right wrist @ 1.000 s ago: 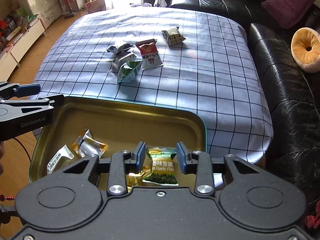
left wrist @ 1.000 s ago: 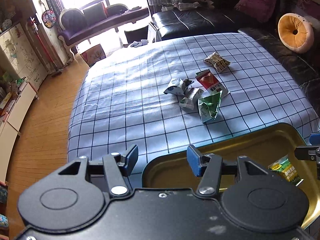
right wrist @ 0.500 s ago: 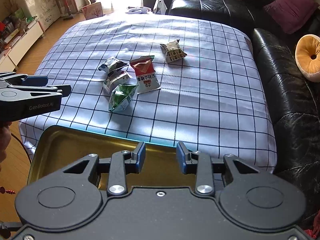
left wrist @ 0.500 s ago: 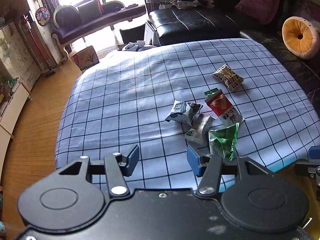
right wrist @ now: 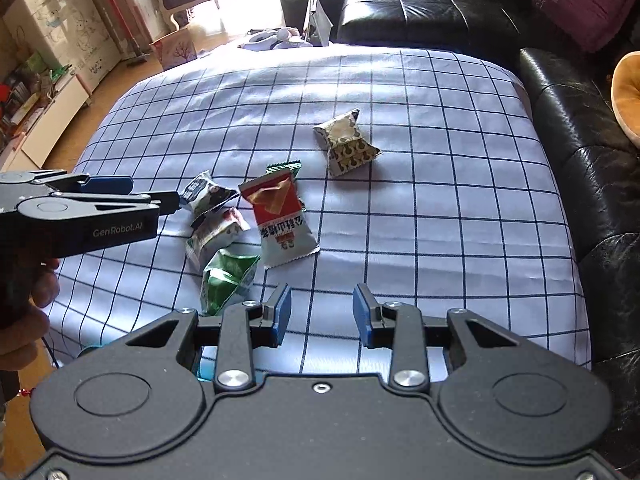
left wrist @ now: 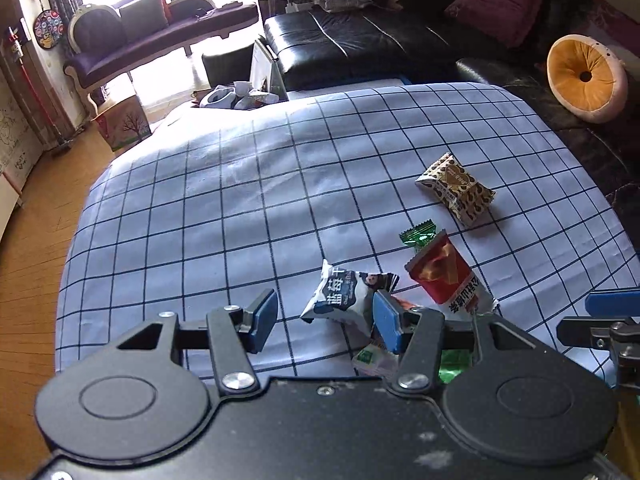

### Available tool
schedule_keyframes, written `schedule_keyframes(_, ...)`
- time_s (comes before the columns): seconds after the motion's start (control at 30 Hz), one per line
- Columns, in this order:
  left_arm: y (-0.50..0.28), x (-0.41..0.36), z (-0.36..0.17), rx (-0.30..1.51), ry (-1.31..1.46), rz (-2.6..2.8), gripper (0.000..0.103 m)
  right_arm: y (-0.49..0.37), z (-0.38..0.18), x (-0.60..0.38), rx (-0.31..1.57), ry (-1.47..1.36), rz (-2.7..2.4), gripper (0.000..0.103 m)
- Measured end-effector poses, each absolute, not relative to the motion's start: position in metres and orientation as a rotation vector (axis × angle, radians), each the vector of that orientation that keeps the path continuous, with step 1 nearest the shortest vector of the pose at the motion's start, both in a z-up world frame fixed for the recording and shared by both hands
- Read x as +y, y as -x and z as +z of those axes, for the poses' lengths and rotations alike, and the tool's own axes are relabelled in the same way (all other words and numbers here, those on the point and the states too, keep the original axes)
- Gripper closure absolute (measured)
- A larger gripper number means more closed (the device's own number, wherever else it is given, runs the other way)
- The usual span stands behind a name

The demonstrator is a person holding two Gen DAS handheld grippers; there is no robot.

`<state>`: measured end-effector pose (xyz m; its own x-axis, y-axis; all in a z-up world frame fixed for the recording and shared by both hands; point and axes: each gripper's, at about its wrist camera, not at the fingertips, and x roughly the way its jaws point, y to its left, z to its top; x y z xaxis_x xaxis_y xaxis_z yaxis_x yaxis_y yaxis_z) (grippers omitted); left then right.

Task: Organize snacks
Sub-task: 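Move both open tools back toward the remaining snack pile, then grasp the blue-white blueberry packet with the left tool while the right tool grasps the brown heart-print packet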

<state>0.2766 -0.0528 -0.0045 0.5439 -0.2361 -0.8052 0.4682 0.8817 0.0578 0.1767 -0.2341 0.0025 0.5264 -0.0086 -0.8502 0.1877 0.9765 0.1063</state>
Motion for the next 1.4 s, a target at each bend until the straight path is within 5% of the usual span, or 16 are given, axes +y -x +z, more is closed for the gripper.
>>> schedule_keyframes(1.4,-0.328,-0.040,-0.055,1.016,-0.181,-0.365,0.034,-0.291,-0.006,-0.272,0.937,-0.159,-0.133,0.059)
